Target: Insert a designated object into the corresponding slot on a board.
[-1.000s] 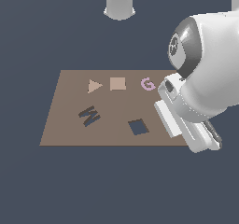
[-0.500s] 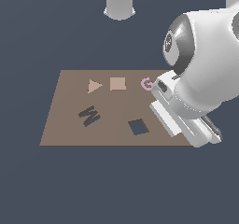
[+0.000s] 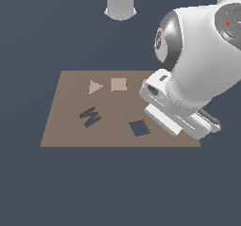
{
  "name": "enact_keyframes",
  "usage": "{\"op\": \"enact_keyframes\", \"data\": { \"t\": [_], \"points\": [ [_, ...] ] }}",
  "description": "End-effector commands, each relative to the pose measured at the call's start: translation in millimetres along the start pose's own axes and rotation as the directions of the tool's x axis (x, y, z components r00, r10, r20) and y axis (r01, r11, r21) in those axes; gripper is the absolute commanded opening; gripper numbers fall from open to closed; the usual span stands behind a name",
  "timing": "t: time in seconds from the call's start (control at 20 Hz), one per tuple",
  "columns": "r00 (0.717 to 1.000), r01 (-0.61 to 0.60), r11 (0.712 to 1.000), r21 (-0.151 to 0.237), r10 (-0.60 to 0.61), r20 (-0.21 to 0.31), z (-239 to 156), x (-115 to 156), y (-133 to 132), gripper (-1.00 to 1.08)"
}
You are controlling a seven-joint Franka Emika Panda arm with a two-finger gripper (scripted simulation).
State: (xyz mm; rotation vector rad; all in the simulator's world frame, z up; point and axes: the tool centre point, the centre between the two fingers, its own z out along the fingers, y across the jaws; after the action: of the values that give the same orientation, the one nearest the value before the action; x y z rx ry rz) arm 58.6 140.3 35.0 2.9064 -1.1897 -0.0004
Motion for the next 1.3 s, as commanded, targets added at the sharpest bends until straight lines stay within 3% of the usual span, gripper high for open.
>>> {"op": "enact_keyframes", "data": {
  "t": [0.0,0.25,0.55,0.75,1.25],
  "points": [
    [0.996,0.092,0.996,0.0,-0.092,-0.001,-1,4,6,-1.0],
    [0.962,0.271,0.962,0.0,-0.271,-0.001,-2,12,16,-1.0],
    [0.881,0.474,0.881,0.0,-0.474,-0.002,-2,25,26,-1.0],
    [0.803,0.597,0.803,-0.001,-0.597,-0.002,-3,35,31,-1.0],
    [0.573,0.819,0.573,-0.002,-0.819,-0.002,-4,59,36,-1.0]
  ]
}}
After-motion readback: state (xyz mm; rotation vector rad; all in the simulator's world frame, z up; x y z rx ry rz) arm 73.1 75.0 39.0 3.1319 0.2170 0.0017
